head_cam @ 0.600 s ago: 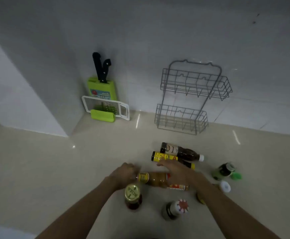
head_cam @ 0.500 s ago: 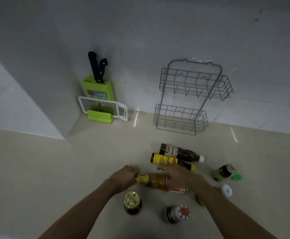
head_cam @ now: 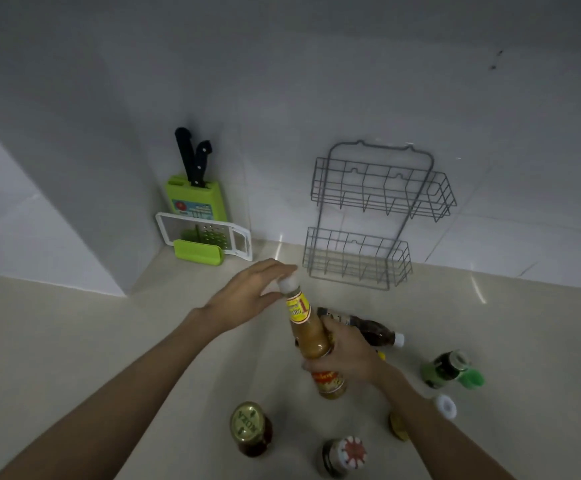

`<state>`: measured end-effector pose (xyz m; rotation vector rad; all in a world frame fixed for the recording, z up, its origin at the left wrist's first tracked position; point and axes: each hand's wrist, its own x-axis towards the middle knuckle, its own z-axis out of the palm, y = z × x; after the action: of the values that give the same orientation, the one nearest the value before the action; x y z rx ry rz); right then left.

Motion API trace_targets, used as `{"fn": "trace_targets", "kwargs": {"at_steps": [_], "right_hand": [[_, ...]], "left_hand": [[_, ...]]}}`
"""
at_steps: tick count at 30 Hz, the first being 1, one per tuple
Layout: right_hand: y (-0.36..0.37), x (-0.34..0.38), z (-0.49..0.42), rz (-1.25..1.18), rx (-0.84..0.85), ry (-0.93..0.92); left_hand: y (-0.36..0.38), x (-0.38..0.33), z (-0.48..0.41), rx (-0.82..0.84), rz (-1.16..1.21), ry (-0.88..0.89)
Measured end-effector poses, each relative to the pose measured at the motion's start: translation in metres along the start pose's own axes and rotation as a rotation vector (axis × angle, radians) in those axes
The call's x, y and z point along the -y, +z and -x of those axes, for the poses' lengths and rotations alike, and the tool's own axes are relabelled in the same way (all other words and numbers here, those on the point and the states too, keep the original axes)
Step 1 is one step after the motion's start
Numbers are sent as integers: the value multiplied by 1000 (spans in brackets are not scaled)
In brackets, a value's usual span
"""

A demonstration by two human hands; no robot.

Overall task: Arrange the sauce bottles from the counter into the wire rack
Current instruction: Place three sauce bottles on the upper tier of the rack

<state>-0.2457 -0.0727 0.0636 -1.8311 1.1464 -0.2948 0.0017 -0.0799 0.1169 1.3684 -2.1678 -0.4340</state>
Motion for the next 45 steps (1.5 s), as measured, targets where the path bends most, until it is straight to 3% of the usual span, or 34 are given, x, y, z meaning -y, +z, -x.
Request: {"fn": "trace_targets", "kwargs": {"at_steps": [4, 7, 13, 17, 36, 45], "right_hand": [[-45, 46, -5, -202, -194, -59], [-89, 86, -10, -259, -349, -160], [-155, 142, -39, -369, -702, -362], [-164, 146, -75, -455, -886, -389], [-170, 139, -144, -107, -650, -251], [-167, 145, -141, -103, -569, -216]], "left_hand": [[-17, -3, -37, -216, 149, -211], [-27, -11, -63, -263, 331, -338], [-37, -25, -114, -214, 515, -451], [-37, -30, -138, -125, 622, -530], [-24, -33, -145, -31, 836, -513], [-28, -33, -146, 22, 808, -487]]}}
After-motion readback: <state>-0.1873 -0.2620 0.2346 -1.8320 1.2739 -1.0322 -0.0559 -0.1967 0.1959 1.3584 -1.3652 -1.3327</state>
